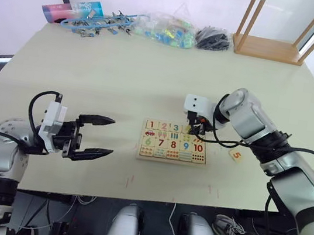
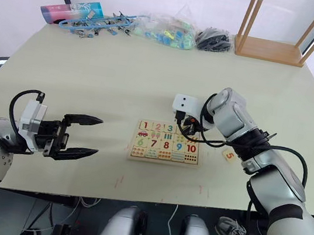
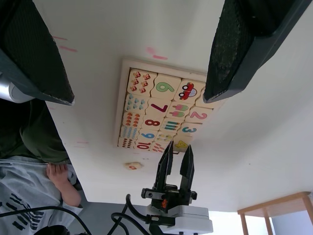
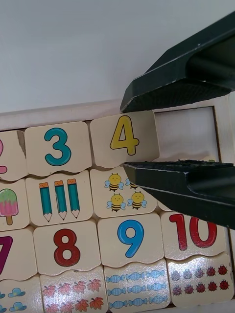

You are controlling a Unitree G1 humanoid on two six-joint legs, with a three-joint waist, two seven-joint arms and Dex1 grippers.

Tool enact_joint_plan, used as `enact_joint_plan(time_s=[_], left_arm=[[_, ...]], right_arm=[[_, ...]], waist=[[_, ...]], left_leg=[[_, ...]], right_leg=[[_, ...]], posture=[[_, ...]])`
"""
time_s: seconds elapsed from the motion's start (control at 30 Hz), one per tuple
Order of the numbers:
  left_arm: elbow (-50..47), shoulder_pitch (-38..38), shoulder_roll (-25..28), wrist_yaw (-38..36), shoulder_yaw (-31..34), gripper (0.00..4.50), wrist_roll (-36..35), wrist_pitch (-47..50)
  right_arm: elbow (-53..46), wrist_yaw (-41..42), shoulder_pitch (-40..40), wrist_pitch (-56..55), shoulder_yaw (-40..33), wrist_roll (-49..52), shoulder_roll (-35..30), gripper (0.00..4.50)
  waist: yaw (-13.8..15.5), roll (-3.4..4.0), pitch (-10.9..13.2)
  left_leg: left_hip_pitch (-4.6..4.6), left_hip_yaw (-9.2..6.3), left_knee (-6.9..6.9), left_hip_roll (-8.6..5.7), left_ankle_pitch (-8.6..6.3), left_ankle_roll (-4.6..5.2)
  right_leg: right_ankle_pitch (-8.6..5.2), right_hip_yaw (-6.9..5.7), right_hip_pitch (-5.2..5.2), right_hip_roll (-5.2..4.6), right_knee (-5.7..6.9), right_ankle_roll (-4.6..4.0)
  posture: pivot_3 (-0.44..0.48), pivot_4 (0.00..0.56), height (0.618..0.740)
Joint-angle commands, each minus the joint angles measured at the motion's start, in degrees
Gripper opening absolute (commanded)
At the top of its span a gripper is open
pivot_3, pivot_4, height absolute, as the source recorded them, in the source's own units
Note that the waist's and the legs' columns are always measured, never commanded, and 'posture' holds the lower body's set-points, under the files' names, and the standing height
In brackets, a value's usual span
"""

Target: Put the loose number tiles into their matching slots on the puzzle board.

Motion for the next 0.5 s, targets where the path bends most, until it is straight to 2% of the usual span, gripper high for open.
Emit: enact_joint_plan(time_s=[0.03, 0.33, 0.37, 0.4, 0.43, 0.5], left_arm=[[-0.94, 0.26, 0.83, -0.78, 2.08, 4.50, -1.36, -0.80], [-0.34, -0.02, 0.63, -1.08, 2.10, 4.50, -1.09, -1.15], [-0.27, -0.04, 0.59, -1.10, 2.09, 4.50, -1.08, -1.22], [-0.22, -0.05, 0.57, -1.11, 2.08, 4.50, -1.08, -1.26], [-0.16, -0.05, 0.55, -1.13, 2.06, 4.50, -1.08, -1.32], [-0.04, -0.16, 0.49, -1.12, 1.97, 4.50, -1.04, -1.40]], right_arm=[[-1.03, 0.28, -0.66, -0.57, -0.32, -0.03, 0.02, 0.89], [-1.48, 1.08, -0.41, -1.82, -0.12, -0.44, -0.56, 0.89], [-1.69, 1.28, -0.34, -1.93, -0.05, -0.51, -0.71, 1.69], [-1.81, 1.43, -0.29, -2.03, -0.02, -0.58, -0.81, 1.95], [-1.82, 1.39, -0.29, -1.94, -0.10, -0.62, -0.76, 2.17], [-1.68, 1.37, -0.30, -1.88, -0.31, -0.69, -0.70, 2.17]], waist=[[0.00, 0.00, 0.00], [0.01, 0.00, 0.00], [0.01, 0.00, 0.00], [0.01, 0.00, 0.00], [0.02, 0.00, 0.00], [0.01, 0.00, 0.00]], left_leg=[[0.00, 0.00, 0.00, 0.00, 0.00, 0.00], [0.00, 0.00, 0.00, 0.00, 0.00, 0.00], [0.00, 0.00, 0.00, 0.00, 0.00, 0.00], [0.00, 0.00, 0.00, 0.00, 0.00, 0.00], [0.00, 0.00, 0.00, 0.00, 0.00, 0.00], [0.00, 0.00, 0.00, 0.00, 0.00, 0.00]], right_leg=[[0.00, 0.00, 0.00, 0.00, 0.00, 0.00], [0.00, 0.00, 0.00, 0.00, 0.00, 0.00], [0.00, 0.00, 0.00, 0.00, 0.00, 0.00], [0.00, -0.01, 0.00, 0.00, 0.00, 0.00], [0.00, -0.01, 0.00, 0.00, 0.00, 0.00], [0.00, -0.01, 0.00, 0.00, 0.00, 0.00]], posture=[[0.000, 0.150, 0.738], [0.000, 0.150, 0.738], [0.000, 0.150, 0.738], [0.000, 0.150, 0.738], [0.000, 0.150, 0.738], [0.000, 0.150, 0.738]])
